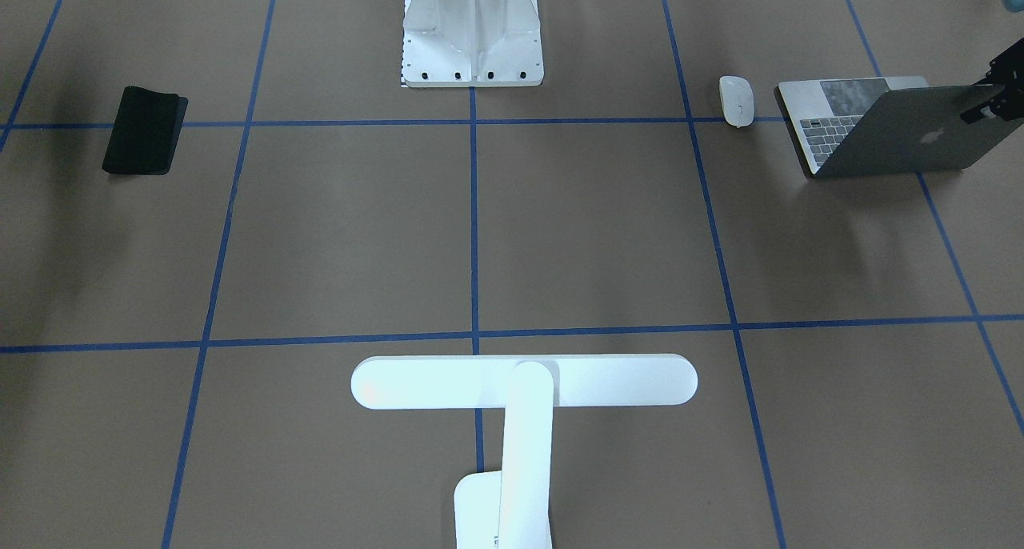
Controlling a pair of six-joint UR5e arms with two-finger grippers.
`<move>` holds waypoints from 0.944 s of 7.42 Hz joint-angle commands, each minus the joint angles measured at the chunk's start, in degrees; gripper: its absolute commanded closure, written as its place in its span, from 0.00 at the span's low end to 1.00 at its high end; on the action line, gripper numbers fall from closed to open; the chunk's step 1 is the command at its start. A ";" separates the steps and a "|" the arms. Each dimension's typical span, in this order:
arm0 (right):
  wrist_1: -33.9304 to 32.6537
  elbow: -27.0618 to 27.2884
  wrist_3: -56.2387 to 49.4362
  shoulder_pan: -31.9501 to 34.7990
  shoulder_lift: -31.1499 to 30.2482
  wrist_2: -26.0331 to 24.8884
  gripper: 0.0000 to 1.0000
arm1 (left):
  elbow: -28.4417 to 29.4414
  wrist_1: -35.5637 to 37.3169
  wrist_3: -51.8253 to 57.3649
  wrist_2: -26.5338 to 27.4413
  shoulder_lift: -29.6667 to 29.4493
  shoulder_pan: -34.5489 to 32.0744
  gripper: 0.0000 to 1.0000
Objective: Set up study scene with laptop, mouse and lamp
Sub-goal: 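Grasp the silver laptop's edge with the left gripper and lift it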
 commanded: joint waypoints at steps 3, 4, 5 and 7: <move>0.18 0.48 -0.09 0.03 -0.44 -0.03 0.00 | 4.27 0.56 -0.31 -10.24 -5.47 -0.14 1.00; 0.18 0.48 -0.18 0.03 -0.53 -0.03 0.00 | 4.09 0.57 -0.31 -11.74 -5.65 -0.14 1.00; 0.27 0.39 -0.26 0.11 -0.53 -0.03 0.00 | 3.83 0.57 -0.31 -13.84 -6.00 -0.23 1.00; 0.18 0.39 -0.26 0.12 -0.62 0.05 0.00 | 2.86 0.65 -2.31 -16.74 -6.53 -0.58 1.00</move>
